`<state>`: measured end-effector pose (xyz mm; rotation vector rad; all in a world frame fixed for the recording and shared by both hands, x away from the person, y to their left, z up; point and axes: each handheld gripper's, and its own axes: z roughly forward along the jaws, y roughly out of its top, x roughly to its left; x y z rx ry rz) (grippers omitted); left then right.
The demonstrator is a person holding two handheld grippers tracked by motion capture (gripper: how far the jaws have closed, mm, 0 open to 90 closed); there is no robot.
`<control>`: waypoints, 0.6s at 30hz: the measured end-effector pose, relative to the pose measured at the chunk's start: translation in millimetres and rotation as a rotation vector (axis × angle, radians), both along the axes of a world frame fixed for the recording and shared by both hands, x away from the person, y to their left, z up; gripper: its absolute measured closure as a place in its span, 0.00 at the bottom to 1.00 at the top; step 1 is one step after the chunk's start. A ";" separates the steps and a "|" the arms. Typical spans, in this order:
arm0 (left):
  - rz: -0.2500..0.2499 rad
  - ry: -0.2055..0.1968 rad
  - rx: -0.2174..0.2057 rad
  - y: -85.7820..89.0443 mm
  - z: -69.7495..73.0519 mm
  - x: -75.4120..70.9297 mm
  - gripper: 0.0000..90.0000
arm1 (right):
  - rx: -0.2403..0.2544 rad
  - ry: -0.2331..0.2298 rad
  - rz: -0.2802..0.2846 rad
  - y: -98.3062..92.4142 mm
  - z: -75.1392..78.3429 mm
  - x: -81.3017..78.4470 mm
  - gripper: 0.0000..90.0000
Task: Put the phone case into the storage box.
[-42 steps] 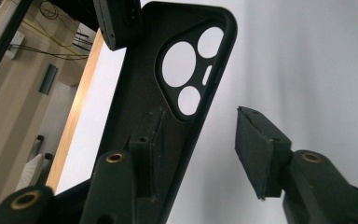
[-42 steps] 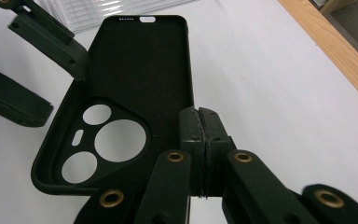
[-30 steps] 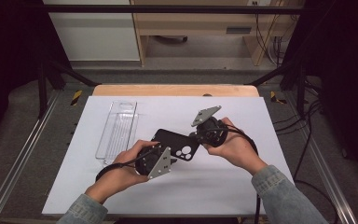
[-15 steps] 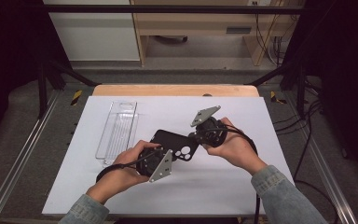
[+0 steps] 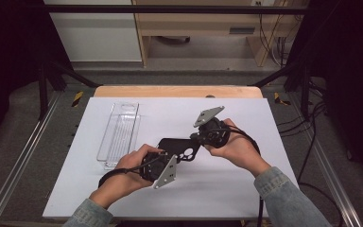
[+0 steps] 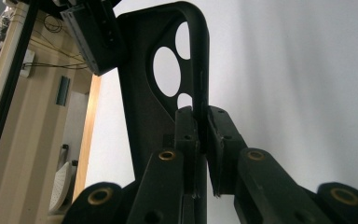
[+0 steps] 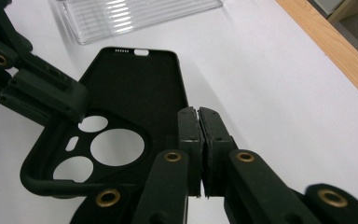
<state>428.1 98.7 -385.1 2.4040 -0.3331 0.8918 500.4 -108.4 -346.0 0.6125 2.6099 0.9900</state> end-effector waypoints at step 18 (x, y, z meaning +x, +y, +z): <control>0.050 -0.020 -0.110 8.8 6.3 -1.7 0.93 | 0.353 -0.124 -0.164 -41.3 20.1 -13.1 0.32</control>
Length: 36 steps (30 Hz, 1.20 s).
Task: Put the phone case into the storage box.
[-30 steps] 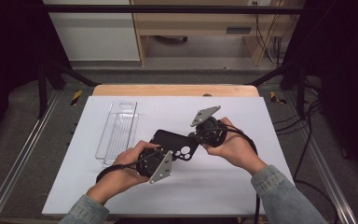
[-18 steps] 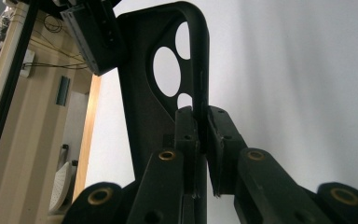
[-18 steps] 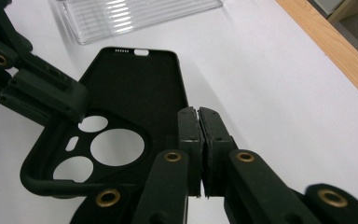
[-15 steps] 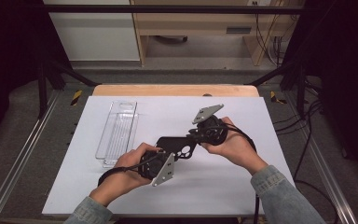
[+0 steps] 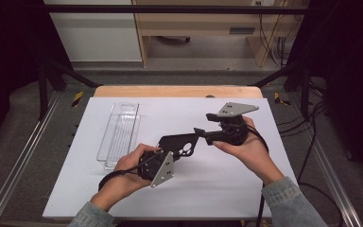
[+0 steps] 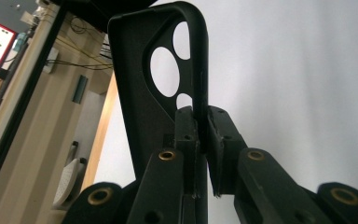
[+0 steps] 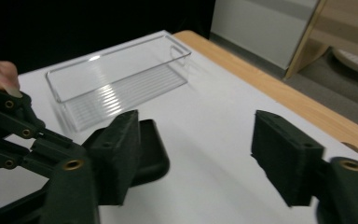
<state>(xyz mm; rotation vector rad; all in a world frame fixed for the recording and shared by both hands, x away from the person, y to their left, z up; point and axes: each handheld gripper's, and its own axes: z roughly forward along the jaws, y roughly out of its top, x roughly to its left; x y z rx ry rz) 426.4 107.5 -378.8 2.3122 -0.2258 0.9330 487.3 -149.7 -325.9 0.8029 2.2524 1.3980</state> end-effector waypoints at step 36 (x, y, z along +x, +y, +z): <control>0.124 0.045 -0.406 15.1 8.5 1.6 0.92 | 0.122 -0.219 -0.242 -65.6 -104.3 -59.5 0.07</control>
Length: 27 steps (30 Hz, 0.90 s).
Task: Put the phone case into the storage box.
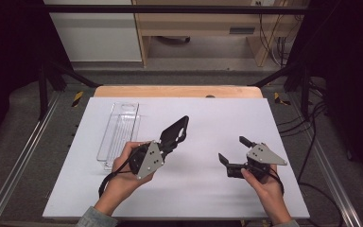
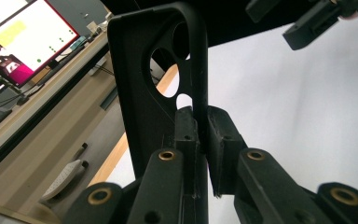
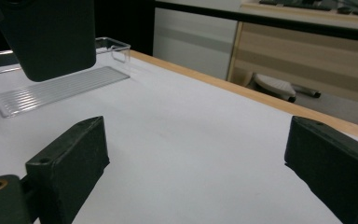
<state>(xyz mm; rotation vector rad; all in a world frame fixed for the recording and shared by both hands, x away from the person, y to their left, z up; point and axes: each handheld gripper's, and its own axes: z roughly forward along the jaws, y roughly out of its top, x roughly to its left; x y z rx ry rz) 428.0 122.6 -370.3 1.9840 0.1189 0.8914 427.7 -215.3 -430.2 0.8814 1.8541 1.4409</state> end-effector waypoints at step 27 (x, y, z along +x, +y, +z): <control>0.132 -0.017 -0.250 20.0 32.1 3.3 0.92 | 0.044 -0.060 -0.091 -13.7 -28.6 -7.8 0.06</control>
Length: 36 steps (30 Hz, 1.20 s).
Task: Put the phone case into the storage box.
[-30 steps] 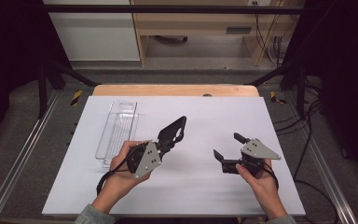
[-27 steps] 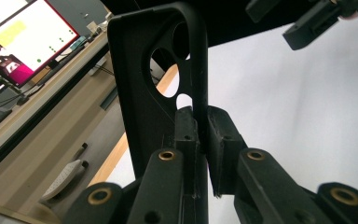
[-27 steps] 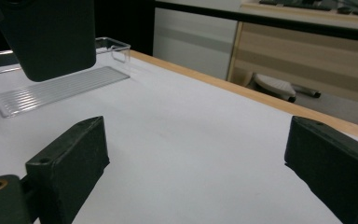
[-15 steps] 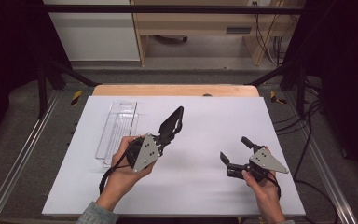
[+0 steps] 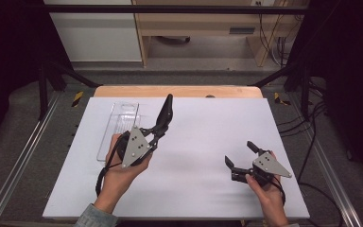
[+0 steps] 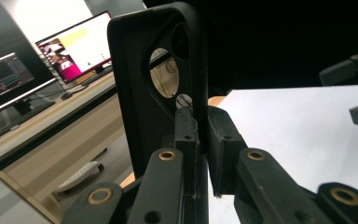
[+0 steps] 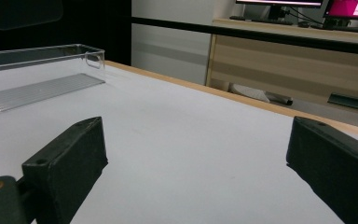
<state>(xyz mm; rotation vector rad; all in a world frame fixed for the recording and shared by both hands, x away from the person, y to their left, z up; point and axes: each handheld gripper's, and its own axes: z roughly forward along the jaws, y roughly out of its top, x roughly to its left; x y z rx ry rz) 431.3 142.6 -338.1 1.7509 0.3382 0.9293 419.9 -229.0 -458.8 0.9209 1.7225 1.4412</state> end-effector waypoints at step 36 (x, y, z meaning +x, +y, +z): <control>0.194 0.002 -0.180 48.6 25.4 -7.5 0.92 | -0.030 0.007 -0.004 3.8 -2.8 -1.3 0.04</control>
